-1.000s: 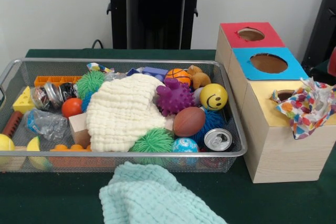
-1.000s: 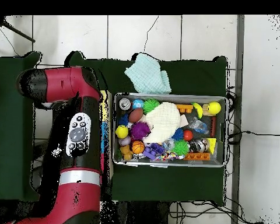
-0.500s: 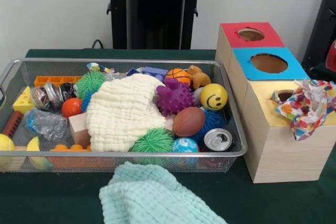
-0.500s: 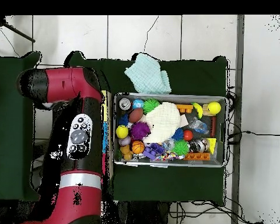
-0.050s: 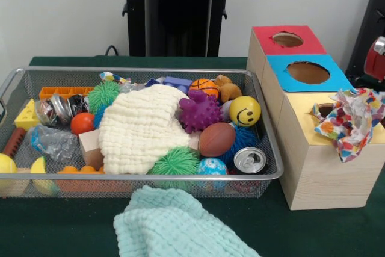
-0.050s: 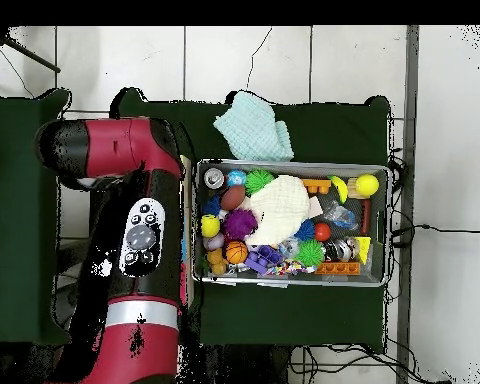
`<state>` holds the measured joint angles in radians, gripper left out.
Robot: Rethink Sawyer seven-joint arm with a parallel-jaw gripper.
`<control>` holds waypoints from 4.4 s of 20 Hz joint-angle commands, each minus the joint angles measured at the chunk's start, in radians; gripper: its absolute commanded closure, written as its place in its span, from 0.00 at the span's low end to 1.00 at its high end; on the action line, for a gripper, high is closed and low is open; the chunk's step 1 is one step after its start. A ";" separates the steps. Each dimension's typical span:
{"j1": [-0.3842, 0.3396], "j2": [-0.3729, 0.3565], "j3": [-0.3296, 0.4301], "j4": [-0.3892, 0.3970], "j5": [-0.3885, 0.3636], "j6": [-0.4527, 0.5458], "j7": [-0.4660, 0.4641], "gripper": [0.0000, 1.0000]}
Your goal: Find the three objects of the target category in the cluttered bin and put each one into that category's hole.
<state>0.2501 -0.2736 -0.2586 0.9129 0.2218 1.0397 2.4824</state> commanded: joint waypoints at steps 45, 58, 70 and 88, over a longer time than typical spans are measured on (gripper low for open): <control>-0.096 -0.027 0.097 0.305 -0.032 -0.254 0.009 1.00; -0.112 -0.088 0.097 0.315 -0.046 -0.184 -0.025 1.00; -0.126 -0.107 0.097 0.394 -0.080 -0.232 -0.029 1.00; -0.124 0.115 0.181 0.250 -0.044 -0.197 -0.003 1.00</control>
<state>0.1547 -0.3638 -0.2218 1.1258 0.2012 0.8384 2.4824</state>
